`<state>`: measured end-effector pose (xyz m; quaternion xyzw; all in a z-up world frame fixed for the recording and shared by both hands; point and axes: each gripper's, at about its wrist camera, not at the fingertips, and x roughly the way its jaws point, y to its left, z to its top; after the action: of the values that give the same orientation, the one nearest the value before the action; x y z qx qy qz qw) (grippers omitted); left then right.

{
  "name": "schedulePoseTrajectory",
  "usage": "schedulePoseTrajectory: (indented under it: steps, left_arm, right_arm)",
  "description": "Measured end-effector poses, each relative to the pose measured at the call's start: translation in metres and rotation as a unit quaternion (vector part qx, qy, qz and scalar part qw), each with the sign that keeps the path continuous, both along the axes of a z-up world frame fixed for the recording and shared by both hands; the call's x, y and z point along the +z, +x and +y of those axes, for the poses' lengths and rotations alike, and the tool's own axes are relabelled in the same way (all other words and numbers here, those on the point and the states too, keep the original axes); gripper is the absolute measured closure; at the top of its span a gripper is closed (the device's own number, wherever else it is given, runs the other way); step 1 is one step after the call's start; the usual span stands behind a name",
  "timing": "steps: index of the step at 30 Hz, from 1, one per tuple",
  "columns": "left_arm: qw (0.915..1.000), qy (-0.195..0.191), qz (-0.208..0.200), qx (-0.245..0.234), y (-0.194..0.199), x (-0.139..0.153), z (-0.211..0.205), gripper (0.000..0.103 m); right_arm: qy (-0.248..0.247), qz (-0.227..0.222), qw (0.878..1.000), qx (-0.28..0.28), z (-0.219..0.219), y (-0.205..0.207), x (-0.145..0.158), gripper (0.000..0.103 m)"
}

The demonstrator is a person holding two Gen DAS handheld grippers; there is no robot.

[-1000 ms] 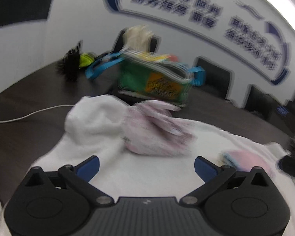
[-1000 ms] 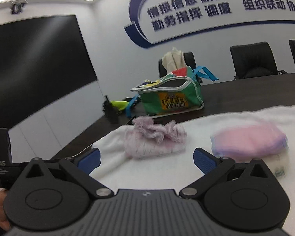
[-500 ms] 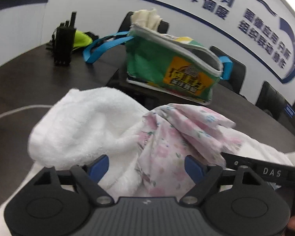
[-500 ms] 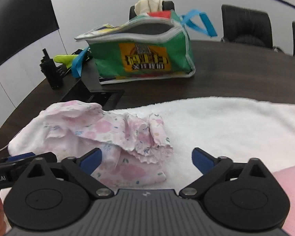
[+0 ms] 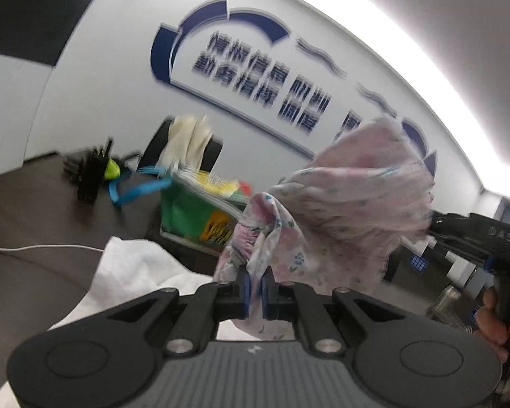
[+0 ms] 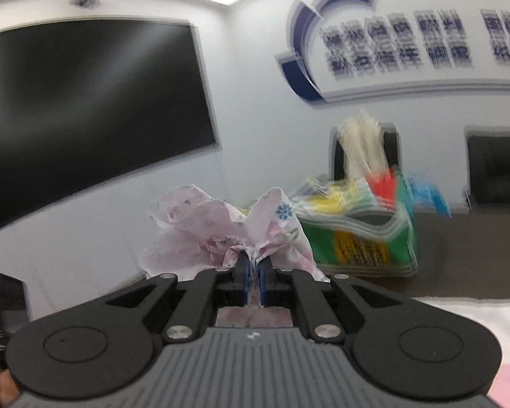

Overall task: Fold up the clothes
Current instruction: 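Grasp the pink floral garment with both grippers and lift it, then lay the pink floral garment flat on the towel and open both grippers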

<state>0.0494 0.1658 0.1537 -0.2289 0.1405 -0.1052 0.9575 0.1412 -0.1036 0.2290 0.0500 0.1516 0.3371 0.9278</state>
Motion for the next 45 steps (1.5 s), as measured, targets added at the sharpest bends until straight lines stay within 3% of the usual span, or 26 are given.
schedulePoseTrajectory:
  steps: [3,6,10,12,13,14,15,18,20,22,23,24,29,33,34,35,36,37,38,42,45]
  left_arm:
    - [0.9989,-0.016,-0.041,-0.018,-0.078,0.002,-0.002,0.098]
    - [0.9977,-0.026,-0.058,-0.022,-0.139,-0.012,-0.002,0.098]
    - [0.9992,-0.011,-0.034,-0.017,-0.179,-0.041,-0.008,0.098]
    - [0.9993,0.020,-0.014,-0.028,-0.186,-0.062,-0.017,0.093]
    - [0.9992,0.031,0.004,-0.026,-0.187,-0.073,-0.022,0.085]
    - [0.9987,0.040,0.023,-0.024,-0.187,-0.083,-0.028,0.070]
    - [0.9977,0.049,0.041,-0.021,-0.188,-0.094,-0.034,0.064]
    - [0.9951,0.053,0.077,-0.031,-0.192,-0.110,-0.042,0.058]
    - [0.9960,0.048,0.065,-0.038,-0.198,-0.107,-0.039,0.044]
    - [0.9972,0.047,0.050,-0.032,-0.200,-0.101,-0.035,0.031]
    - [0.9972,0.050,0.047,-0.028,-0.198,-0.099,-0.035,0.029]
    - [0.9967,0.054,0.055,-0.026,-0.190,-0.097,-0.036,0.029]
    - [0.9930,0.065,0.093,-0.030,-0.141,-0.092,-0.051,0.029]
    - [0.9837,0.079,0.152,-0.054,-0.085,-0.097,-0.052,0.031]
    - [0.9798,0.080,0.177,-0.049,-0.078,-0.102,-0.052,0.048]
    - [0.9787,0.076,0.182,-0.059,-0.080,-0.107,-0.051,0.078]
    - [0.9776,0.071,0.185,-0.071,-0.083,-0.112,-0.051,0.088]
    - [0.9764,0.066,0.188,-0.083,-0.085,-0.116,-0.050,0.090]
    - [0.9771,0.066,0.179,-0.095,-0.094,-0.118,-0.050,0.090]
    - [0.9749,0.055,0.134,-0.169,-0.144,-0.109,-0.045,0.084]
    - [0.9651,0.029,0.088,-0.245,-0.169,-0.095,-0.034,0.065]
  right_arm:
    - [0.006,-0.028,0.999,0.045,-0.018,-0.072,0.033,0.098]
    - [0.019,-0.032,0.996,0.081,-0.033,-0.124,0.044,0.098]
    - [0.023,0.004,0.997,0.068,-0.045,-0.145,0.033,0.098]
    - [0.005,0.038,0.998,0.041,-0.043,-0.138,0.010,0.097]
    - [-0.011,0.056,0.998,0.021,-0.038,-0.131,-0.005,0.095]
    - [-0.036,0.075,0.996,-0.006,-0.031,-0.122,-0.022,0.083]
    - [-0.062,0.090,0.993,-0.037,-0.027,-0.111,-0.041,0.063]
    - [-0.124,0.111,0.978,-0.123,-0.025,-0.088,-0.090,0.059]
    - [-0.114,0.103,0.982,-0.113,-0.035,-0.102,-0.100,0.055]
    - [-0.091,0.100,0.987,-0.084,-0.048,-0.115,-0.109,0.036]
    - [-0.086,0.106,0.988,-0.067,-0.052,-0.119,-0.115,0.024]
    - [-0.080,0.111,0.989,-0.050,-0.056,-0.124,-0.122,0.020]
    - [-0.052,0.192,0.980,-0.009,-0.054,-0.122,-0.164,0.021]
    - [0.011,0.245,0.969,0.000,-0.063,-0.107,-0.179,0.021]
    - [0.016,0.259,0.966,0.008,-0.063,-0.103,-0.185,0.022]
    - [0.013,0.269,0.963,0.014,-0.060,-0.101,-0.190,0.027]
    - [0.009,0.279,0.960,0.020,-0.057,-0.099,-0.196,0.046]
    - [-0.002,0.280,0.959,0.029,-0.053,-0.102,-0.200,0.063]
    - [-0.020,0.274,0.961,0.041,-0.048,-0.108,-0.201,0.094]
    - [-0.071,0.202,0.973,0.084,-0.054,-0.164,-0.187,0.097]
    - [-0.056,0.169,0.977,0.116,-0.080,-0.204,-0.174,0.091]
